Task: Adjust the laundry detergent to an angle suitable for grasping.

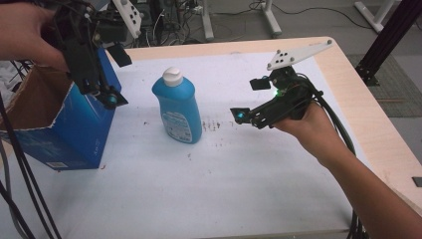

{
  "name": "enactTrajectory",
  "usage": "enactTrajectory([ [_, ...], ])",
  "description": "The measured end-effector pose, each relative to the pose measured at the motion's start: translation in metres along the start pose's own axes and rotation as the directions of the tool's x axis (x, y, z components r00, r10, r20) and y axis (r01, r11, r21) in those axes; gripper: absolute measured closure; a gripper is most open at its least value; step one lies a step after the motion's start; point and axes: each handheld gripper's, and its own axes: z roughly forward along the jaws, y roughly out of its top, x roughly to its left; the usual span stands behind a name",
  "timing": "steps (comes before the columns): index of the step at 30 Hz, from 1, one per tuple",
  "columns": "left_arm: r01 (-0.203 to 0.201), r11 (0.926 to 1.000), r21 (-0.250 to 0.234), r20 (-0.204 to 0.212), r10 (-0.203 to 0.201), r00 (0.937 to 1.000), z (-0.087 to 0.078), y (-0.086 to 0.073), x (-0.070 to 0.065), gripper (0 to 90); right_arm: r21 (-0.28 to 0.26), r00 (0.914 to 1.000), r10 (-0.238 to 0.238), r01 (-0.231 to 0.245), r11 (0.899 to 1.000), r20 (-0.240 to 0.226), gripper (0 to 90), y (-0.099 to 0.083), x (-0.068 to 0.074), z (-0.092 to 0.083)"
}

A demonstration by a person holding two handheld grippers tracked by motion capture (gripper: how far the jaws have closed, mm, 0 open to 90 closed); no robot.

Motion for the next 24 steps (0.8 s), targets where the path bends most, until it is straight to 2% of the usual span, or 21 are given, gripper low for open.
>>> enactTrajectory([
  [13, -0.001, 1.0000, 0.005, 0.000, 0.001, 1.0000, 0.002, -0.001, -0.001, 1.7, -0.014, 0.9996, -0.019, 0.019, 1.000, -0.023, 1.0, 0.011, 0.029, 0.021],
  [24, 0.001, 0.9999, 0.011, 0.005, -0.001, 1.0000, 0.004, -0.003, -0.002, 1.7, -0.010, 0.9983, -0.026, 0.025, 1.000, -0.052, 1.0, 0.016, 0.040, 0.042],
])
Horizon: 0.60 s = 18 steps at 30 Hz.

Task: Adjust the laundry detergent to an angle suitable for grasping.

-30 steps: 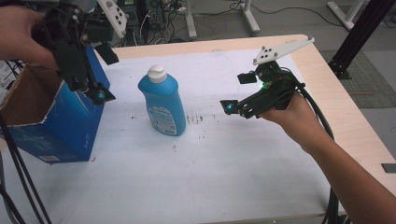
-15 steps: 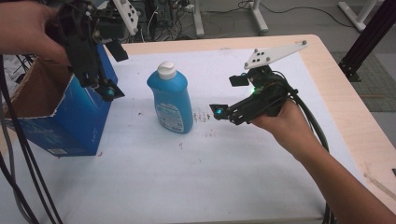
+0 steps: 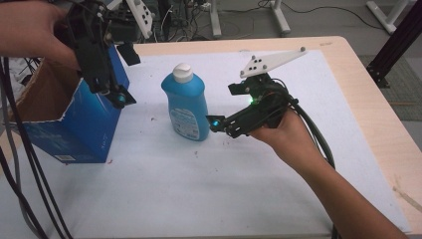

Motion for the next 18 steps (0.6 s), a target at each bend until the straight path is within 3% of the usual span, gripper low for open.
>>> enactTrajectory([
  [18, 0.005, 1.0000, -0.001, -0.003, -0.005, 1.0000, -0.001, -0.002, 0.000, 1.7, 0.010, 0.9998, 0.000, 0.000, 1.000, -0.022, 1.0, 0.004, 0.008, 0.031],
])
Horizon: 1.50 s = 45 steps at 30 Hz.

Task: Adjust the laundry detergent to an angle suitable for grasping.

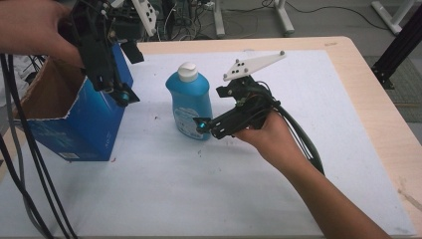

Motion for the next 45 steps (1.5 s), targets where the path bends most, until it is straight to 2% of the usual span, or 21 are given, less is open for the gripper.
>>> enactTrajectory([
  [15, 0.009, 0.9999, -0.004, 0.004, -0.009, 0.9999, 0.001, -0.003, 0.001, 1.7, -0.029, 1.0000, 0.006, -0.006, 1.000, 0.000, 1.0, 0.000, 0.002, 0.019],
  [22, 0.006, 1.0000, -0.002, 0.002, -0.006, 1.0000, 0.001, -0.004, 0.002, 1.6, -0.025, 1.0000, 0.007, -0.007, 1.000, -0.002, 1.4, -0.001, 0.004, 0.028],
  [30, 0.010, 0.9999, -0.004, 0.001, -0.010, 1.0000, 0.001, -0.006, 0.002, 1.7, -0.050, 0.9998, 0.006, -0.005, 0.999, 0.017, 5.3, 0.001, 0.006, 0.030],
  [31, 0.011, 0.9999, -0.004, 0.001, -0.011, 0.9999, 0.001, -0.006, 0.002, 1.7, -0.048, 0.9997, 0.007, -0.006, 0.999, 0.021, 6.9, 0.001, 0.006, 0.030],
  [33, 0.014, 0.9999, -0.005, 0.001, -0.014, 0.9999, 0.001, -0.007, 0.002, 1.7, -0.051, 1.0000, 0.002, -0.002, 0.999, 0.005, 18.5, 0.001, 0.005, 0.029],
  [45, 0.013, 0.9999, -0.006, 0.004, -0.013, 0.9999, 0.002, -0.008, 0.003, 1.7, -0.050, 0.9998, 0.016, -0.015, 0.999, 0.015, 18.6, 0.003, 0.004, 0.027],
])
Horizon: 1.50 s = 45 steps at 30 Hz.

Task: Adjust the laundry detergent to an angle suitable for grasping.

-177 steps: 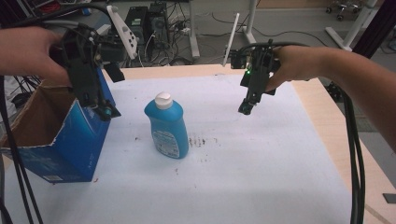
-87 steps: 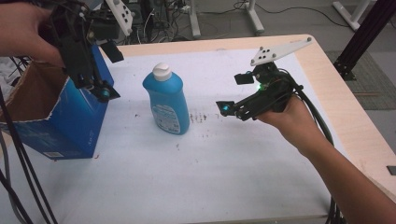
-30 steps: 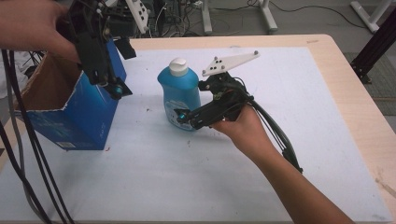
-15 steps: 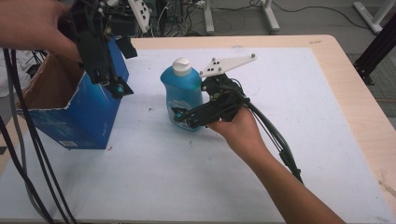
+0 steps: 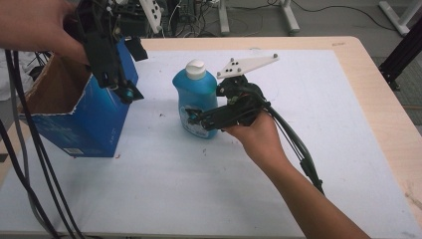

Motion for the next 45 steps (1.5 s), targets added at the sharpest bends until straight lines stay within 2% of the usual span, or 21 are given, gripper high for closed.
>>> enactTrajectory([
  [6, 0.001, 1.0000, -0.001, 0.000, -0.001, 1.0000, 0.0006, 0.0002, -0.0001, 1.7, 0.002, 1.0000, 0.004, -0.004, 1.000, -0.003, 19.2, 0.0010, -0.0014, 0.0004],
  [8, 0.004, 1.0000, -0.001, 0.000, -0.004, 1.0000, 0.0005, -0.0002, -0.0002, 1.7, -0.002, 0.9998, -0.003, 0.003, 1.000, -0.018, 29.1, 0.0012, -0.0021, -0.0006],
  [16, 0.006, 1.0000, -0.002, 0.003, -0.006, 1.0000, 0.0012, -0.0017, 0.0001, 1.7, 0.002, 0.9998, -0.003, 0.003, 1.000, -0.020, 29.5, 0.0012, -0.0020, 0.0004],
  [26, 0.007, 1.0000, -0.002, 0.002, -0.007, 1.0000, 0.0020, -0.0026, 0.0007, 1.6, -0.013, 0.9988, -0.002, 0.001, 1.000, -0.048, 37.9, 0.0009, -0.0027, 0.0004],
  [34, 0.011, 0.9999, -0.005, 0.001, -0.011, 0.9999, 0.0026, -0.0039, 0.0009, 1.7, -0.017, 0.9991, -0.017, 0.016, 1.000, -0.038, 39.6, 0.0014, -0.0011, -0.0001],
  [41, 0.005, 1.0000, -0.004, -0.001, -0.005, 1.0000, 0.0021, -0.0038, 0.0007, 1.7, -0.023, 0.9982, -0.060, 0.060, 0.998, 0.011, 44.4, 0.0035, 0.0013, -0.0040],
  [45, 0.009, 1.0000, -0.004, -0.002, -0.009, 1.0000, 0.0022, -0.0040, 0.0003, 1.6, -0.023, 0.9968, -0.078, 0.079, 0.997, 0.019, 45.2, 0.0040, 0.0022, -0.0047],
])
